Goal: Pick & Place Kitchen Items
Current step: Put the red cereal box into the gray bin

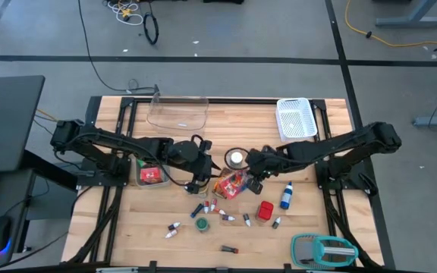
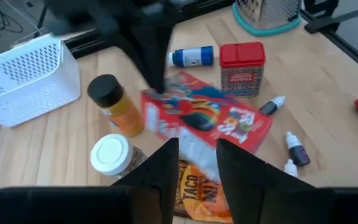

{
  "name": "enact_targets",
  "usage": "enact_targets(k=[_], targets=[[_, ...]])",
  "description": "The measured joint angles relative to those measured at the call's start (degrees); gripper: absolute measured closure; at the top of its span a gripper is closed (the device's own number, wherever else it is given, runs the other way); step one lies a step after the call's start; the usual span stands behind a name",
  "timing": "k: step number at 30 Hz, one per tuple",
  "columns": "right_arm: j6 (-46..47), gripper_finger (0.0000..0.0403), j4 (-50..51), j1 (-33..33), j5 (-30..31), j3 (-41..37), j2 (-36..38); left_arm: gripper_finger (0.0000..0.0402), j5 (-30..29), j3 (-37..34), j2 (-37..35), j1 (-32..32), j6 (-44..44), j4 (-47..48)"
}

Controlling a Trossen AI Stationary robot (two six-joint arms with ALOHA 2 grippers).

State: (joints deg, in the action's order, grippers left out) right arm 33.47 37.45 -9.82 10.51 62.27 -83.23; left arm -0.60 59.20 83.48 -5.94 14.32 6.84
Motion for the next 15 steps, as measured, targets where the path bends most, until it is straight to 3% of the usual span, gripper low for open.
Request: enact_targets(k=[4, 8, 15], targets=[[-3.68, 0.0402, 0.36, 0.86, 1.69, 2.64, 1.07, 0.0274, -0.11, 0.0, 0.0, -1.04, 3.95, 0.14], [-3.3, 0.0402, 1.21, 4.38, -5.47, 4.48, 1.2, 0.026, -0.76, 0.02, 0.0, -3.25, 12.97, -0.81], [-2.43, 0.0403, 0.14, 10.52, -20.1, 4.62, 1.03, 0.0233, -9.07, 0.02, 1.07, -7.12, 26.31, -0.91]])
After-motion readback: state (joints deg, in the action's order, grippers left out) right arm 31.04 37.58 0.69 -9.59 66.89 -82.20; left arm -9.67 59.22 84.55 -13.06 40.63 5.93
